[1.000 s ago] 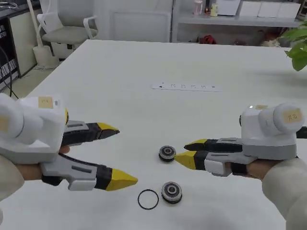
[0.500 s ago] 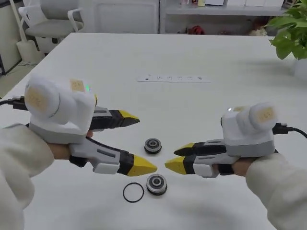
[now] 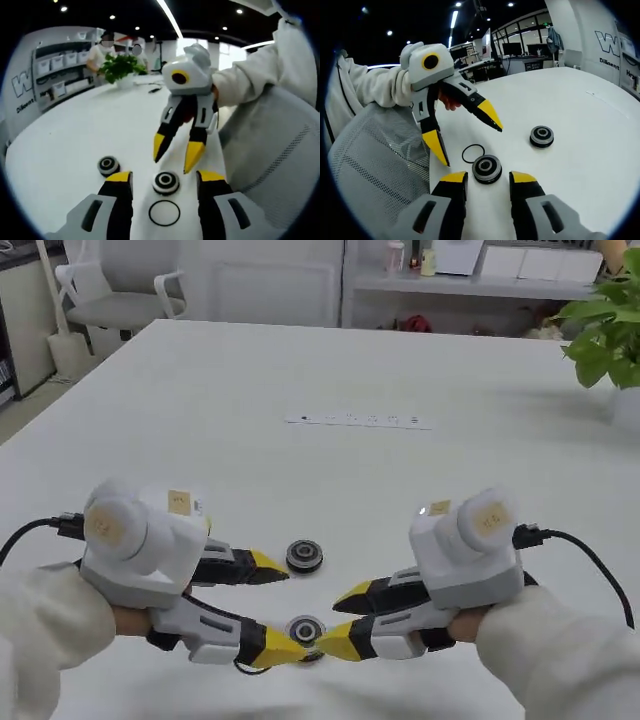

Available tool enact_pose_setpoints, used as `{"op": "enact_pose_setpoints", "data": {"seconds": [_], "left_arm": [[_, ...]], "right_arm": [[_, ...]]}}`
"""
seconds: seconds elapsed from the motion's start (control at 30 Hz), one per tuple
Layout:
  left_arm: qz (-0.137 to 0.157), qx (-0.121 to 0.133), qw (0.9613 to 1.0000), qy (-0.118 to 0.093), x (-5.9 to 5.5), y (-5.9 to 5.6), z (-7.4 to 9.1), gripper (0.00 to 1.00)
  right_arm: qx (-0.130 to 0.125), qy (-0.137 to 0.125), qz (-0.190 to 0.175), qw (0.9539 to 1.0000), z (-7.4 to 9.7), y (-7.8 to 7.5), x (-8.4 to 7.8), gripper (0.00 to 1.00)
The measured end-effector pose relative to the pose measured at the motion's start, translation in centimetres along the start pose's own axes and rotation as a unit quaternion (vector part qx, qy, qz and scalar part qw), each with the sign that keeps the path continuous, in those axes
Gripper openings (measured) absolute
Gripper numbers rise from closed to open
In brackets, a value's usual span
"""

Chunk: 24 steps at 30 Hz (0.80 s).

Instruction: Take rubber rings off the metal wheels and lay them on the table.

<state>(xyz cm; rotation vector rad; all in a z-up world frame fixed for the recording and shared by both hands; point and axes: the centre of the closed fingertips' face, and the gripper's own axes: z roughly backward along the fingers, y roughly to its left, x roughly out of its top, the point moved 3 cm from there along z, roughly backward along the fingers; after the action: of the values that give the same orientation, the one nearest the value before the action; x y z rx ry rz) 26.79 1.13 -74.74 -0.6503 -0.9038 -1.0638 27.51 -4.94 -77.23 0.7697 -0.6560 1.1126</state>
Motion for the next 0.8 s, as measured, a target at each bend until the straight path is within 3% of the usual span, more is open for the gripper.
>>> {"op": "enact_pose_setpoints", "data": {"seconds": [0.1,0.3,0.53,0.8], "left_arm": [[-0.003,0.009,1.0,-0.001,-0.3,0.3,0.0,0.46],[0.029,0.015,0.9994,-0.012,-0.6,0.2,-0.5,0.4],[0.012,0.013,0.9998,-0.007,-0.8,-0.1,-1.5,0.3],[0.005,0.016,0.9999,0.001,-1.4,0.0,-1.8,0.25]], "right_arm": [[-0.002,0.005,0.003,1.0,-0.3,0.0,-0.2,0.29],[-0.007,0.024,0.02,0.9995,-0.6,-0.1,-1.1,0.27],[-0.017,0.022,0.029,0.9992,-1.0,-0.3,-1.1,0.25],[-0.013,0.023,0.027,0.9993,-1.5,-0.2,-1.3,0.21]]}}
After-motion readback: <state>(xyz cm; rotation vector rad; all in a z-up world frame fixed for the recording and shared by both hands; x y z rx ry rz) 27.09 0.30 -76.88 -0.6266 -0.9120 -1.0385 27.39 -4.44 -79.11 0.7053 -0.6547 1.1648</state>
